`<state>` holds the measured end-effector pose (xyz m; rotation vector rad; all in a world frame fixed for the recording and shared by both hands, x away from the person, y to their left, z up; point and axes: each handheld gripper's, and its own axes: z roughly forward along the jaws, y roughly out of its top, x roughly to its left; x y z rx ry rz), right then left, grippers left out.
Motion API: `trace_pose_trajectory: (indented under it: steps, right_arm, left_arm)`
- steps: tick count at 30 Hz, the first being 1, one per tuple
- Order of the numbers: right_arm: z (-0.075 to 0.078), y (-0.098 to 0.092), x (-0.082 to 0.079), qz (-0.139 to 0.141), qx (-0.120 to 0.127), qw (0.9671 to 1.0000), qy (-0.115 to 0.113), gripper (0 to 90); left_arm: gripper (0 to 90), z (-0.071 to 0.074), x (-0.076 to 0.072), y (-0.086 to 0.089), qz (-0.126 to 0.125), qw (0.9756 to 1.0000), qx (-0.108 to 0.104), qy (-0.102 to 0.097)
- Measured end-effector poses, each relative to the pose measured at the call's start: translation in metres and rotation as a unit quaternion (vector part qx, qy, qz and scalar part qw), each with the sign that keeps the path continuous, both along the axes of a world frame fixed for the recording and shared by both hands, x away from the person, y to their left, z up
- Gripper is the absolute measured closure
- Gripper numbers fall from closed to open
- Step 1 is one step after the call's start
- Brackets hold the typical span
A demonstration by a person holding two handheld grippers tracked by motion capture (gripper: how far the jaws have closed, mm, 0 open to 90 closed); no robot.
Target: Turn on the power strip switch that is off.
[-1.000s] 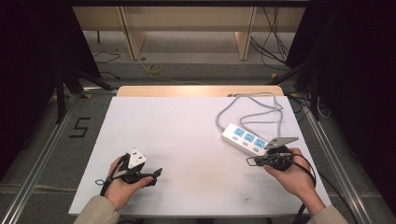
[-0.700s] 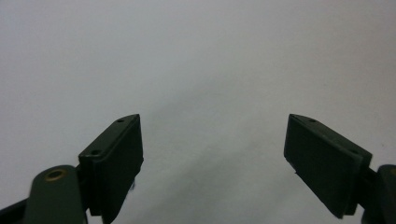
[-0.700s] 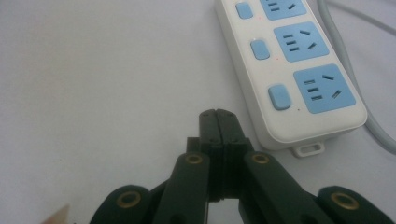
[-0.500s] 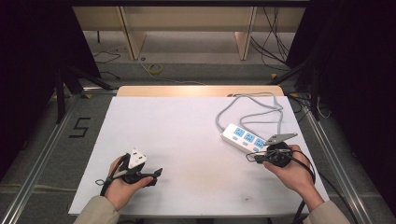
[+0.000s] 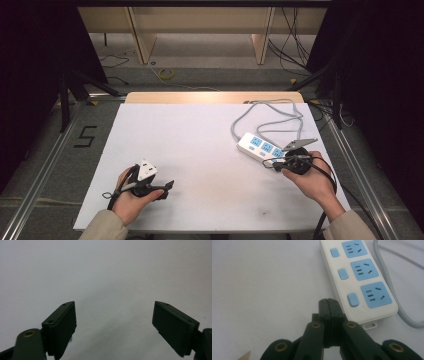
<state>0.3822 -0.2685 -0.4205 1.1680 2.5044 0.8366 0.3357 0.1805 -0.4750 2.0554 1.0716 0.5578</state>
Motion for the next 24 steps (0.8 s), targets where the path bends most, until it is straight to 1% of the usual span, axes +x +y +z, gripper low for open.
trace_pose_trajectory:
  steps: [9, 15, 19, 21, 24]
  right_arm:
    - [0.005, -0.001, 0.006, -0.006, -0.002, 1.0, 0.004, 90.0]
    - [0.009, 0.0, 0.012, -0.009, -0.009, 0.9999, 0.007, 90.0]
    - [0.009, -0.001, 0.015, -0.01, -0.011, 0.9998, 0.011, 90.0]
    - [0.009, -0.001, 0.017, -0.011, -0.014, 0.9996, 0.02, 90.0]
    - [0.009, -0.001, 0.019, -0.012, -0.017, 0.9995, 0.023, 90.0]
  left_arm:
    - [19.2, 0.0, 0.0, 0.0, 0.0, 1.0, 0.001, 0.0]
    - [19.2, 0.0, 0.0, 0.0, 0.001, 1.0, 0.001, -0.001]
    - [19.2, 0.0, 0.0, 0.0, 0.001, 1.0, 0.002, -0.002]
    - [19.2, 0.0, 0.0, 0.0, 0.001, 1.0, 0.002, -0.002]
    - [19.2, 0.0, 0.0, 0.0, 0.001, 1.0, 0.003, -0.001]
